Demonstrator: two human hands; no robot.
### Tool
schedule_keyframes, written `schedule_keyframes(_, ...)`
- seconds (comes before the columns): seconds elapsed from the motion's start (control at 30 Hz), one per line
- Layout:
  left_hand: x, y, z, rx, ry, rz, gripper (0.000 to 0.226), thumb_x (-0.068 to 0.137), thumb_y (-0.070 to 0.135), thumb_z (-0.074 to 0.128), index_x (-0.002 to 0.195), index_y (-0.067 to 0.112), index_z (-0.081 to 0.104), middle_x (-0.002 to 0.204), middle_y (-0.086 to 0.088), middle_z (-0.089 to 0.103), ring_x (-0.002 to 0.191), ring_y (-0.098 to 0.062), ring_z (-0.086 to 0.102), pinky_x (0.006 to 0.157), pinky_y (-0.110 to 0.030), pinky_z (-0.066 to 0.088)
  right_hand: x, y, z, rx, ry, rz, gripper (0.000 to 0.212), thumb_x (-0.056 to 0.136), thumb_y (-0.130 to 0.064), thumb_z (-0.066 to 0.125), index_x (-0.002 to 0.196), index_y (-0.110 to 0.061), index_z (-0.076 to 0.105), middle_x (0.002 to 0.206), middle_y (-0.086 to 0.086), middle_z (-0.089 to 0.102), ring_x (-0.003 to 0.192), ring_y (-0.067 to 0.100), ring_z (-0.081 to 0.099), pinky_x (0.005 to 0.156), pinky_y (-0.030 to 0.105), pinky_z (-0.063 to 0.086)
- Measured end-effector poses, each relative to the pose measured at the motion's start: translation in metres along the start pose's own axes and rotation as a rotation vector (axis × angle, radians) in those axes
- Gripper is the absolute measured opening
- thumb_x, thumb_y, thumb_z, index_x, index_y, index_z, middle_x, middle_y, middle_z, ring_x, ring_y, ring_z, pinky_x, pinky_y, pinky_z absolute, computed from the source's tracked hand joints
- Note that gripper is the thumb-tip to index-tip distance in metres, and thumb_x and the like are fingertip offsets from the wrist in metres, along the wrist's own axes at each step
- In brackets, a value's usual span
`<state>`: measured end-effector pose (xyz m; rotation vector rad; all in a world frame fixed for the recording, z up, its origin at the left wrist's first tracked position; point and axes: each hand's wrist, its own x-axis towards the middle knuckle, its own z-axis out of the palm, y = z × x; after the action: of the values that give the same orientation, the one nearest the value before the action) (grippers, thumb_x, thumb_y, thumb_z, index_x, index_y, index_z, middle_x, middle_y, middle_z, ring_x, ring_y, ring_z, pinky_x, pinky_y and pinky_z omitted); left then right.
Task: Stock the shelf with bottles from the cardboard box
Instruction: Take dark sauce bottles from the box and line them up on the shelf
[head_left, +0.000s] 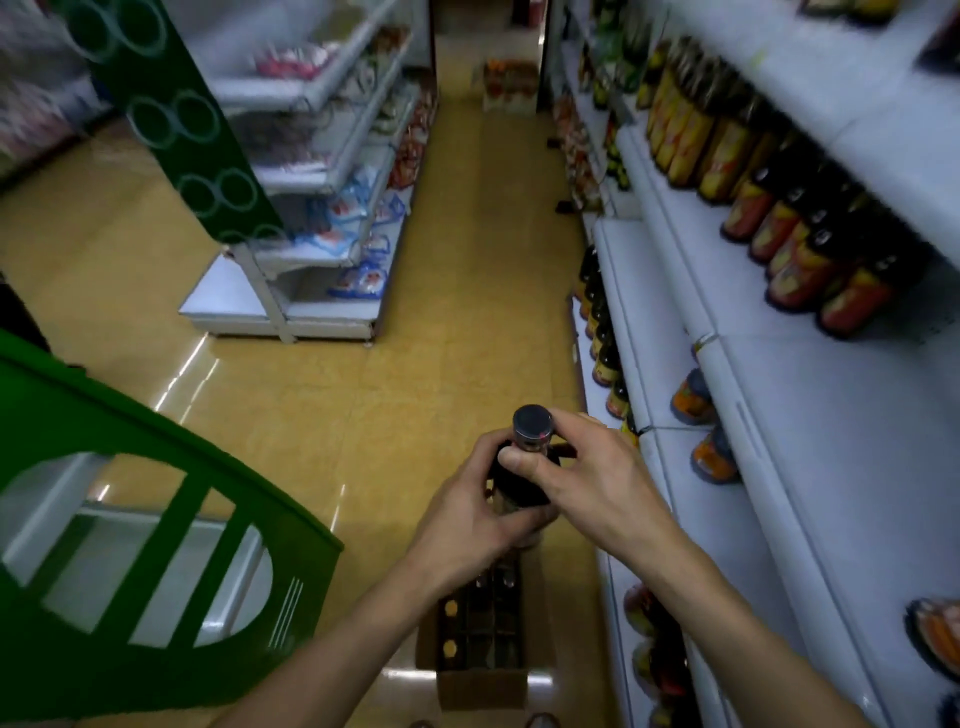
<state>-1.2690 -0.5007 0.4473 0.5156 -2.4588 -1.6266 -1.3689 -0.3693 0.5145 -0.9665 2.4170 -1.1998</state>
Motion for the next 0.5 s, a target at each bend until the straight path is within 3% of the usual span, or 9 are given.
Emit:
schedule_keyframes(0.2, -0.001, 0.071, -0.034, 0.027, -0.016, 0.162, 0.076, 0.071, 0.064, 0.083, 0.135, 0.066, 0.041, 0.124, 0.038, 0.062, 0.113, 0.018, 0.056, 0.086, -0.019, 0.05, -0.014, -0.067, -0.055, 0.045, 0.111, -0.06, 0.034, 0.08, -0.069, 0.063, 0.098, -0.041, 0.067, 0.097, -0.015, 0.072, 0.098, 0.001, 0.067, 0.085, 0.036, 0.057)
schedule_keyframes(0.33, -0.003, 0.112, -0.047, 0.03, -0.069, 0.266, 0.075, 0.069, 0.072, 0.081, 0.133, 0.063, 0.044, 0.122, 0.036, 0.064, 0.113, 0.017, 0.056, 0.086, -0.022, 0.049, -0.027, -0.1, -0.089, 0.05, 0.192, -0.091, 0.037, 0.082, -0.068, 0.064, 0.1, -0.036, 0.069, 0.096, -0.019, 0.074, 0.094, -0.001, 0.07, 0.077, 0.028, 0.057)
schedule_keyframes(0.5, 0.001, 0.168, -0.054, -0.001, -0.178, 0.386, 0.068, 0.069, 0.069, 0.081, 0.129, 0.062, 0.05, 0.12, 0.035, 0.063, 0.106, 0.015, 0.058, 0.083, -0.022, 0.046, -0.042, -0.13, -0.126, -0.008, 0.352, -0.08, 0.042, 0.078, -0.071, 0.061, 0.096, -0.035, 0.07, 0.093, -0.018, 0.074, 0.091, 0.002, 0.07, 0.078, 0.037, 0.059)
